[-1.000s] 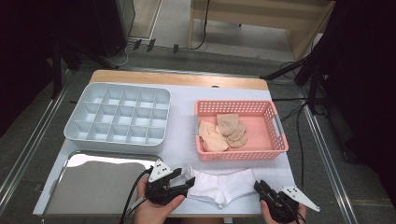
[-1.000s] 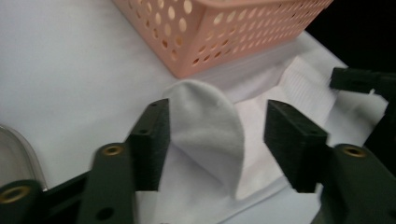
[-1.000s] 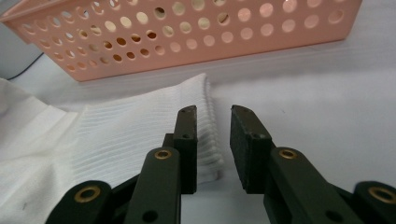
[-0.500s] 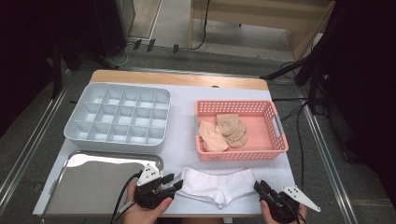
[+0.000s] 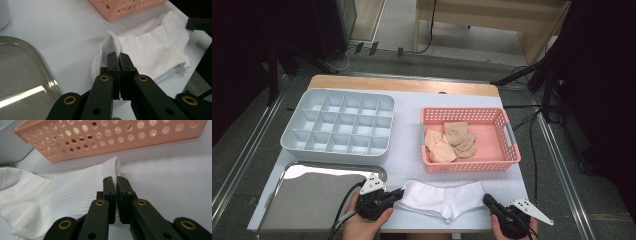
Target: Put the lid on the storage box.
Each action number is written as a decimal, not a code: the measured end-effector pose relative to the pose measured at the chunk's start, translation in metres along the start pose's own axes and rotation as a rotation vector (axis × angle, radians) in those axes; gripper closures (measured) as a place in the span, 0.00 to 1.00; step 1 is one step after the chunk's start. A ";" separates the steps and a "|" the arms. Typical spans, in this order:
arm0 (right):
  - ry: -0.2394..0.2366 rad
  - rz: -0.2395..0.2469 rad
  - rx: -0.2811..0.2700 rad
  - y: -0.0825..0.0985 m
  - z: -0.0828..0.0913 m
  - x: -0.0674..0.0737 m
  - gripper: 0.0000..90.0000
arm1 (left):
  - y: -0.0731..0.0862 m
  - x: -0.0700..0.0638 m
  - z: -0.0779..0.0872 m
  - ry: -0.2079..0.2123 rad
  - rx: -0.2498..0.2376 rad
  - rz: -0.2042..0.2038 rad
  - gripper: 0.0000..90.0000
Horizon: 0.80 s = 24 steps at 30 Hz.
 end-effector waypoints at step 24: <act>-0.052 -0.021 0.017 0.003 0.001 -0.001 0.98 | 0.004 0.003 -0.001 -0.030 -0.007 -0.055 0.98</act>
Point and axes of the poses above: each handheld gripper's, and its own axes: z roughly backward along the jaws, y roughly out of its underside, x roughly to its left, the point moved 1 cm from there along -z, roughly forward along the jaws, and after that the axes turned 4 degrees about z, right-handed, at the moved point
